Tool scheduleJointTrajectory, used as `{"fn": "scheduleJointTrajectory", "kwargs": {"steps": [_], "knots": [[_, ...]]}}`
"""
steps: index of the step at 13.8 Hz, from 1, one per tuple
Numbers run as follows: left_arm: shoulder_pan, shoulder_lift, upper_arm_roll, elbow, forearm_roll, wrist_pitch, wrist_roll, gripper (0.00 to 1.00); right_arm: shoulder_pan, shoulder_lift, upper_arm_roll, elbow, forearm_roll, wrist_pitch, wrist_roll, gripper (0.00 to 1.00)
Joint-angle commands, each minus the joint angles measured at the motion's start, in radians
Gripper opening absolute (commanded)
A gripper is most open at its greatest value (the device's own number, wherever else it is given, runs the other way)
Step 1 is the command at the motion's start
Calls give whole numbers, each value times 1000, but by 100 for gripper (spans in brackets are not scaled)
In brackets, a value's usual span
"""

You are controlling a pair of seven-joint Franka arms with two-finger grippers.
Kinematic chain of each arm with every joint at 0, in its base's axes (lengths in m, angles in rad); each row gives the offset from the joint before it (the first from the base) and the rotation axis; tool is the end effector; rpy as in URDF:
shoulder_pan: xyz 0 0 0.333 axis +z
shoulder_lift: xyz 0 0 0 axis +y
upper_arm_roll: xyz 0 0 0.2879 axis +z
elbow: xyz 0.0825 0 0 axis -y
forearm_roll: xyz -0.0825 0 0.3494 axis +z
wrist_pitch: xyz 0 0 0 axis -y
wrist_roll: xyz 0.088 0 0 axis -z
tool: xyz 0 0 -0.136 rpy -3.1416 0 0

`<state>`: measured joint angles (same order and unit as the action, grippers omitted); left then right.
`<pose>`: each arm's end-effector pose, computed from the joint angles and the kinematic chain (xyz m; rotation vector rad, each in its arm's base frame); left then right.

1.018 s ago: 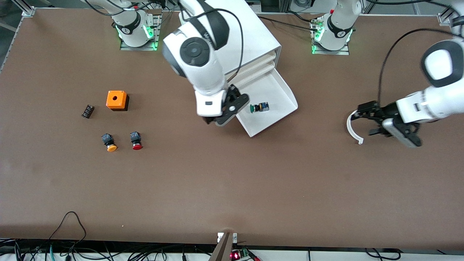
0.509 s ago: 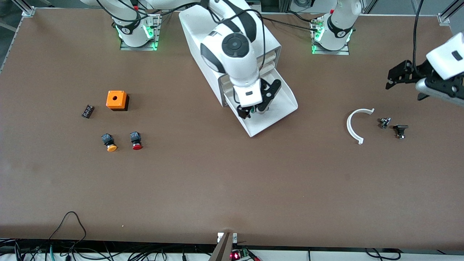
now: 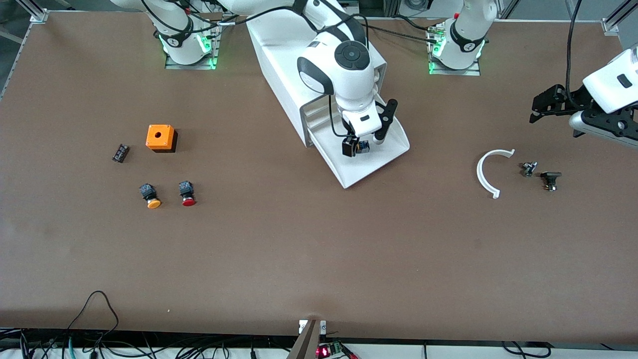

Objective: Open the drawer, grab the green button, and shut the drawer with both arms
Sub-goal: 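Withdraw the left gripper while the right gripper reaches into the drawer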

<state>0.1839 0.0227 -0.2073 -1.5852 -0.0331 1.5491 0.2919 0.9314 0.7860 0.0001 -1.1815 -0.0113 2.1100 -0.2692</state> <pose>0.5208 -0.0157 0.5478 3.0569 -0.4857 -0.0816 0.4318 0.5794 0.2971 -2.5513 -1.7563 -0.2141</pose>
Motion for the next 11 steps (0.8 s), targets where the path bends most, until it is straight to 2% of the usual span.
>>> {"fn": "scheduleJointTrajectory", "kwargs": {"steps": [1,3,9,11], "knots": [[3,2,0,7,30,-9,3,100,3,41,0,31,-36,-13,-47,100],[-1,12,-6,10,32,-6,-3,100,15,51,0,31,-65,-13,-47,100],[0,22,-4,30,27,-7,-10,100,39,59,1,33,-70,-11,-68,100],[0,23,-4,30,27,-7,-10,100,40,59,1,33,-107,-13,-103,100]]}}
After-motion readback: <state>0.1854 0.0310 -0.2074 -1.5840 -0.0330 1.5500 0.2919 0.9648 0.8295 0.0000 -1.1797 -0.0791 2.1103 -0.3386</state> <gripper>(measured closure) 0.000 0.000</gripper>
